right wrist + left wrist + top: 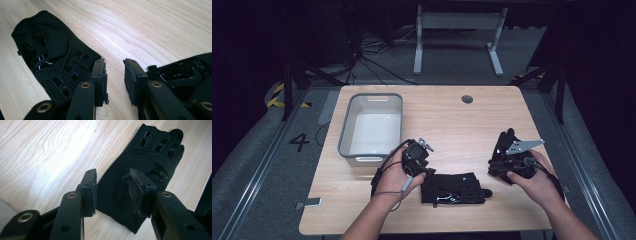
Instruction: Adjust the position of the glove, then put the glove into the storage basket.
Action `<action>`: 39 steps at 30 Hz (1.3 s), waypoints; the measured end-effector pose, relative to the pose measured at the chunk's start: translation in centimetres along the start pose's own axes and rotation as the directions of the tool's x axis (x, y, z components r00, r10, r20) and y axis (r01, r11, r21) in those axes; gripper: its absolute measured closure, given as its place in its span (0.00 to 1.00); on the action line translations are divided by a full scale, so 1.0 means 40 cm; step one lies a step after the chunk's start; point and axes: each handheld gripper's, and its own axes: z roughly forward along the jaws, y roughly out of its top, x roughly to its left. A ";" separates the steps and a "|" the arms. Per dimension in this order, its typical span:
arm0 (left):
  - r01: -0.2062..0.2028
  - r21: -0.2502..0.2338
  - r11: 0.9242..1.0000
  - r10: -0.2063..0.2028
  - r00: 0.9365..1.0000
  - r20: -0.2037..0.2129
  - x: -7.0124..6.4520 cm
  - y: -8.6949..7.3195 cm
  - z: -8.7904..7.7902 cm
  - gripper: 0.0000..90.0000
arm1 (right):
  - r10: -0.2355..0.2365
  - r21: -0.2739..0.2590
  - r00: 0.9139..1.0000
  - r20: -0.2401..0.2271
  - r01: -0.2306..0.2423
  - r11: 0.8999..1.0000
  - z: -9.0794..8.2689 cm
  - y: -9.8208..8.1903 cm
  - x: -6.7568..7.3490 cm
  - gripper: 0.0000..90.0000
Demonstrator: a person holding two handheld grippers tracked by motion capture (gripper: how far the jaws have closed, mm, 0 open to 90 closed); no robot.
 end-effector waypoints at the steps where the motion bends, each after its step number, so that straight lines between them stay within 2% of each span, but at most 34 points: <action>1: 0.000 0.000 1.000 0.000 1.000 0.000 0.000 0.000 0.000 0.66 | 0.000 0.000 1.000 0.000 0.000 1.000 0.000 0.000 0.000 0.78; 13: 0.008 -0.011 1.000 -0.008 1.000 0.000 0.005 -0.003 -0.016 0.65 | 0.012 0.003 1.000 0.014 -0.012 1.000 -0.011 0.005 -0.025 0.77; 15: 0.009 -0.011 1.000 -0.009 1.000 -0.004 0.006 -0.005 -0.020 0.64 | 0.012 -0.003 1.000 0.029 -0.012 1.000 -0.017 0.013 -0.034 0.77; 17: 0.009 -0.009 1.000 -0.009 1.000 -0.005 0.008 -0.008 -0.023 0.64 | 0.018 -0.003 0.999 0.033 -0.017 1.000 -0.023 0.024 -0.050 0.77; 18: 0.006 -0.014 1.000 -0.006 1.000 -0.007 0.008 -0.009 -0.025 0.62 | 0.032 -0.012 0.999 0.043 -0.032 0.999 -0.029 0.035 -0.074 0.77; 19: 0.001 -0.016 1.000 -0.001 1.000 -0.006 0.008 -0.011 -0.027 0.62 | 0.032 -0.012 0.999 0.043 -0.032 0.999 -0.029 0.035 -0.074 0.77; 21: 0.002 -0.020 1.000 -0.002 1.000 -0.013 0.008 -0.018 -0.032 0.61 | 0.052 -0.004 0.995 0.083 -0.052 0.999 -0.028 0.049 -0.111 0.78; 23: 0.013 -0.015 1.000 -0.013 1.000 -0.023 0.011 -0.033 -0.038 0.61 | 0.059 0.007 0.994 0.095 -0.060 0.998 -0.021 0.058 -0.135 0.78; 24: 0.013 -0.015 1.000 -0.013 1.000 -0.023 0.011 -0.033 -0.038 0.60 | 0.059 0.007 0.994 0.095 -0.060 0.998 -0.021 0.058 -0.135 0.78; 25: 0.020 -0.016 1.000 -0.021 0.999 -0.033 0.013 -0.040 -0.043 0.60 | 0.076 0.013 0.991 0.108 -0.078 0.997 -0.013 0.067 -0.161 0.78; 29: 0.046 -0.025 0.999 -0.047 0.998 -0.052 0.020 -0.057 -0.059 0.60 | 0.107 0.042 0.986 0.129 -0.113 0.993 0.007 0.082 -0.210 0.78; 31: 0.053 -0.027 0.998 -0.055 0.997 -0.057 0.023 -0.062 -0.062 0.60 | 0.108 0.047 0.985 0.137 -0.116 0.992 0.011 0.085 -0.217 0.78; 33: 0.063 -0.025 0.998 -0.065 0.996 -0.063 0.026 -0.069 -0.064 0.59 | 0.102 0.080 0.981 0.163 -0.116 0.990 0.030 0.093 -0.238 0.78; 35: 0.068 -0.022 0.997 -0.069 0.995 -0.065 0.027 -0.071 -0.065 0.59 | 0.101 0.086 0.981 0.165 -0.116 0.989 0.035 0.095 -0.242 0.78; 39: 0.072 -0.018 0.997 -0.073 0.995 -0.067 0.030 -0.072 -0.062 0.58 | 0.101 0.148 0.978 0.181 -0.129 0.981 0.070 0.106 -0.271 0.79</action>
